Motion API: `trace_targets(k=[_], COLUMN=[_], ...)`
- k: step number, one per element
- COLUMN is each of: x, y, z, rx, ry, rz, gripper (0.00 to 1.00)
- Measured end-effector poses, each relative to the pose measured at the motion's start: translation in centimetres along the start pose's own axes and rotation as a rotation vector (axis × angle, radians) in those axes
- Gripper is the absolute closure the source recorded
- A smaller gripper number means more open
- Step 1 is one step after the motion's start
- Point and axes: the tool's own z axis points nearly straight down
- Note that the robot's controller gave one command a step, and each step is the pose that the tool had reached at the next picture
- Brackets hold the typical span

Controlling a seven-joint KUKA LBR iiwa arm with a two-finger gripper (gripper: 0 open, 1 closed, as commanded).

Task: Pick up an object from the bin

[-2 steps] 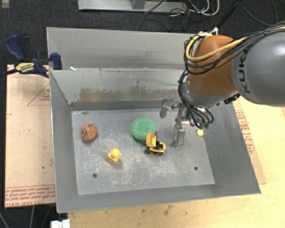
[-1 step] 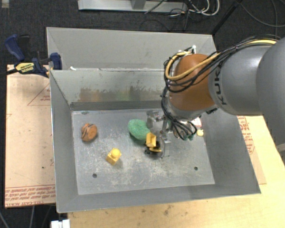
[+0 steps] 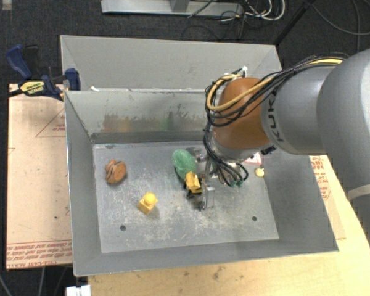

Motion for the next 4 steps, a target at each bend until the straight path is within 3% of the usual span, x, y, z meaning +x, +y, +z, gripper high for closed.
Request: trace_targets(k=[1, 2, 4], x=[-3.77, -3.76, -3.75], y=[1.71, 1.7, 1.72], z=[-1.25, -1.25, -1.24], rx=[0.001, 0.001, 0.001], ry=[-0.003, -0.003, -0.004], rz=[-0.106, -0.105, -0.107], gripper=[1.0, 0.0, 0.0])
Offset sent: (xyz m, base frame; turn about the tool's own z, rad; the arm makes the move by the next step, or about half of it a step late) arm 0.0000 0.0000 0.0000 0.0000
